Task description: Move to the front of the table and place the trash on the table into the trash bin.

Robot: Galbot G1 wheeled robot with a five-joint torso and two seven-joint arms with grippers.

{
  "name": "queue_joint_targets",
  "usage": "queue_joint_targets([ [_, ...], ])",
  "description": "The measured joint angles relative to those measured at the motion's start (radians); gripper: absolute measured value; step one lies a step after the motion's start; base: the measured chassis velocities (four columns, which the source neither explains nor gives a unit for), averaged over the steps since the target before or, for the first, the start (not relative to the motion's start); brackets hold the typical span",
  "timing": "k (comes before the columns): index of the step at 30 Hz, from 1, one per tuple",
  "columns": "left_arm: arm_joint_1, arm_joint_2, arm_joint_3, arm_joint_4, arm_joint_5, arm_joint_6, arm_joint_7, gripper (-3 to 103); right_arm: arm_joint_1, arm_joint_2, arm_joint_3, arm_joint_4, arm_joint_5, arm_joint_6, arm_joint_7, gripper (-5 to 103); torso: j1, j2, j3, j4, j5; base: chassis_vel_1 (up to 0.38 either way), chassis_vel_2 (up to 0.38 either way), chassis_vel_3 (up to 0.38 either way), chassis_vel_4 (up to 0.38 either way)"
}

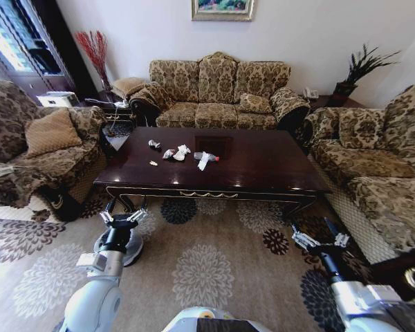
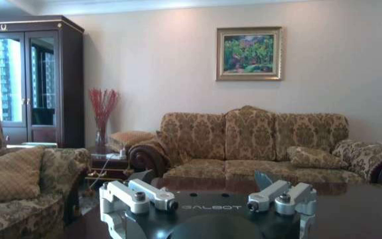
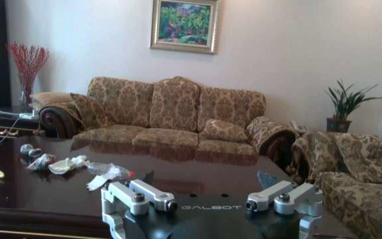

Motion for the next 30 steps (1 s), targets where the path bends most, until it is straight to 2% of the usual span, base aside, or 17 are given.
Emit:
queue_joint_targets([
  [12,0.011,-0.003,0.001,-0.011,0.012,-0.008,0.002,100,-0.011,0.011,-0.006,0.006,-0.022,0.013,-0.003,100,0.000,0.000,0.000,0.0001,0.0001,0.089,0.099,-0.079,-0.109],
  [30,0.019,-0.005,0.005,-0.008,0.022,-0.018,0.004,100,-0.025,0.022,-0.009,-0.001,-0.027,0.048,-0.003,100,0.000,0.000,0.000,0.0000,0.0001,0.306,0.267,-0.320,-0.259],
])
